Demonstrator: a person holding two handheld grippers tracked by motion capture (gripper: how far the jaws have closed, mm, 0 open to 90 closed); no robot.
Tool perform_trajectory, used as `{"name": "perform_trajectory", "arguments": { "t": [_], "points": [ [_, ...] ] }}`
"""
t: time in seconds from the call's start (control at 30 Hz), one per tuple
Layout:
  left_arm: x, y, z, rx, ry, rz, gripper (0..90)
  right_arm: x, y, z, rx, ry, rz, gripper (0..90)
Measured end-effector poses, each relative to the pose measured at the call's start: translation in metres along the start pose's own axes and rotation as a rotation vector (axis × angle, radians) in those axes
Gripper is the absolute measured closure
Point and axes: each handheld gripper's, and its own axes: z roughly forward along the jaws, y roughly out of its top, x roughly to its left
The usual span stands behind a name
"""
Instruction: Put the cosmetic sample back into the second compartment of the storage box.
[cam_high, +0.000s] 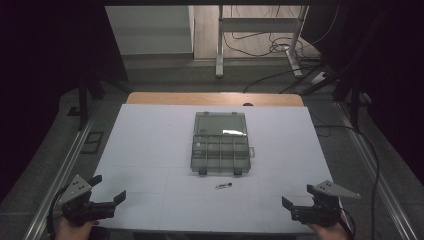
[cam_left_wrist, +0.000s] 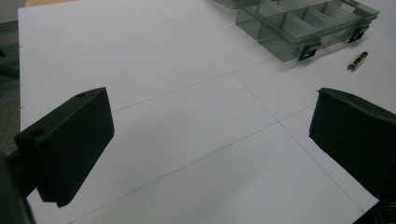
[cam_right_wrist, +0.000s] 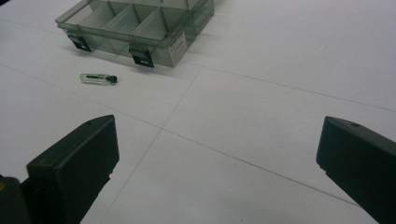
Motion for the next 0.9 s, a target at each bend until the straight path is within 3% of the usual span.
{"name": "perform_trajectory", "arguments": {
  "t": [0.3,0.9],
  "points": [
    [0.0000,-0.0004,-0.0004,-0.001,-0.010,0.012,0.4,0.0047,0.0008,0.0005,0.007,-0.019,-0.039,0.0],
    [-0.0003,0.0003,0.0008,0.008,-0.024,0.018,0.9,0.0041,0.0026,0.0037,0.032,-0.010,-0.033,0.2]
  ]
}}
